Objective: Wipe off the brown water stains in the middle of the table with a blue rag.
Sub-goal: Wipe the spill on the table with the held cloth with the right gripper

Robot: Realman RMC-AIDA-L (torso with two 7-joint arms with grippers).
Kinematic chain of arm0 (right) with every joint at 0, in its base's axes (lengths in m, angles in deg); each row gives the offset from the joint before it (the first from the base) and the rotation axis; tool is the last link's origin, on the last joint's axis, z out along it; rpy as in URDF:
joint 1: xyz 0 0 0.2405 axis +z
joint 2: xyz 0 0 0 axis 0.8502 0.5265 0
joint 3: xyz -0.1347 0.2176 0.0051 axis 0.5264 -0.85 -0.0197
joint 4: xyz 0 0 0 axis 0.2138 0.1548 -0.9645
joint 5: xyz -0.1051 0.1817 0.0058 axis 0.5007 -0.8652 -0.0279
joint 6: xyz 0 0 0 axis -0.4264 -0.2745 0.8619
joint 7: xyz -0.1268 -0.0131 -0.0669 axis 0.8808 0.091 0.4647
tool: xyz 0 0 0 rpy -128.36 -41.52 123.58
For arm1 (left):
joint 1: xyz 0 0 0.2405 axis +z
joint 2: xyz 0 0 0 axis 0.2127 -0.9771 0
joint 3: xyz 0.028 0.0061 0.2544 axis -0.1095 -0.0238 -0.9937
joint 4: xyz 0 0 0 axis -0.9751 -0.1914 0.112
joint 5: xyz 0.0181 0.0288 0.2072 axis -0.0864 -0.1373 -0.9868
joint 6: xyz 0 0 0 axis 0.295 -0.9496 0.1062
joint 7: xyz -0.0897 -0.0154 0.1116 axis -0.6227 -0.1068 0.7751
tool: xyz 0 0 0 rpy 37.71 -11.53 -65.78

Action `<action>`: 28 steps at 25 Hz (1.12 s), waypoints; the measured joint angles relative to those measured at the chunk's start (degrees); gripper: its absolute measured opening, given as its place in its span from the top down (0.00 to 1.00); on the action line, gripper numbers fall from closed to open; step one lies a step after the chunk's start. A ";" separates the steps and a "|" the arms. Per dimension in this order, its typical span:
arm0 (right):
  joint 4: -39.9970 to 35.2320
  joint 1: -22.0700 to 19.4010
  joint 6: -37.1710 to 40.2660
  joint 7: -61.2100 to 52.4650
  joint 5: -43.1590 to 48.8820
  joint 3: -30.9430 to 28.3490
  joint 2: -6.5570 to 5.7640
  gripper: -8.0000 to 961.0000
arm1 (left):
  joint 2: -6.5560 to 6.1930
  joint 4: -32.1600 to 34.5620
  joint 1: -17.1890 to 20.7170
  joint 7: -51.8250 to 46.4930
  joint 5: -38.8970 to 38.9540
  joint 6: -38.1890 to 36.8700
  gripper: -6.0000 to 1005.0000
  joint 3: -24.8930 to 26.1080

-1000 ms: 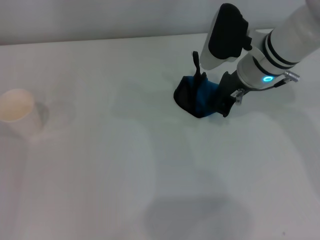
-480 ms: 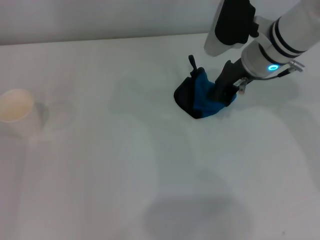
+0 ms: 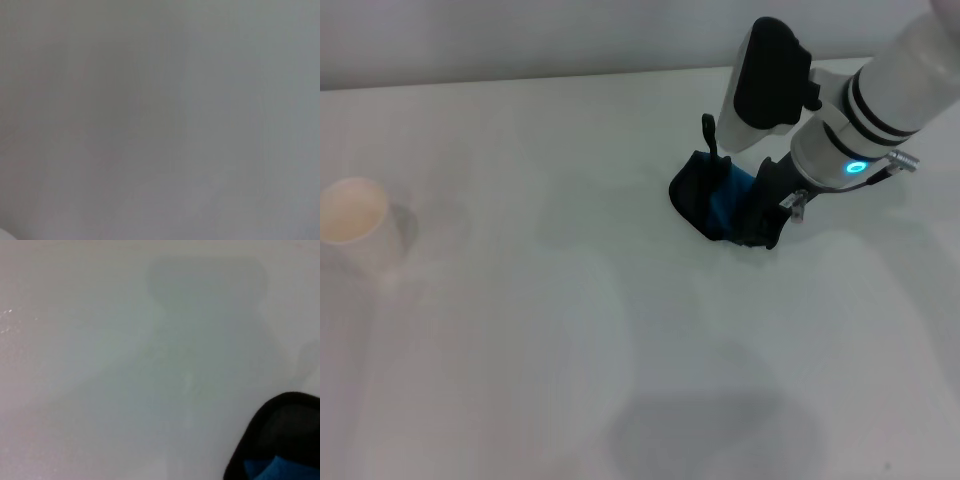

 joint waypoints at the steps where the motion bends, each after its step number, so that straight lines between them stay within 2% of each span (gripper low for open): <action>1: -0.01 -0.01 0.08 0.00 -0.01 0.20 0.02 0.93 | 0.00 0.00 -0.02 0.00 0.00 0.00 0.11 0.00; 6: -0.72 -0.20 -0.11 0.00 -0.46 0.10 0.02 0.75 | 0.00 -0.01 0.07 0.00 0.06 -0.02 0.11 0.00; 16: -1.92 -0.76 -1.96 -0.42 -0.63 -0.42 0.10 0.25 | 0.00 -0.01 0.30 0.00 0.17 -0.02 0.11 0.00; 23: -2.94 -1.23 -3.49 -0.22 -0.52 -3.71 0.01 0.17 | -0.02 -0.01 0.32 -0.40 0.27 -0.04 0.11 0.00; 28: -1.61 -1.24 -6.94 -0.36 -0.63 -0.36 0.46 0.12 | -0.10 -0.01 0.26 -0.57 0.27 -0.07 0.11 0.00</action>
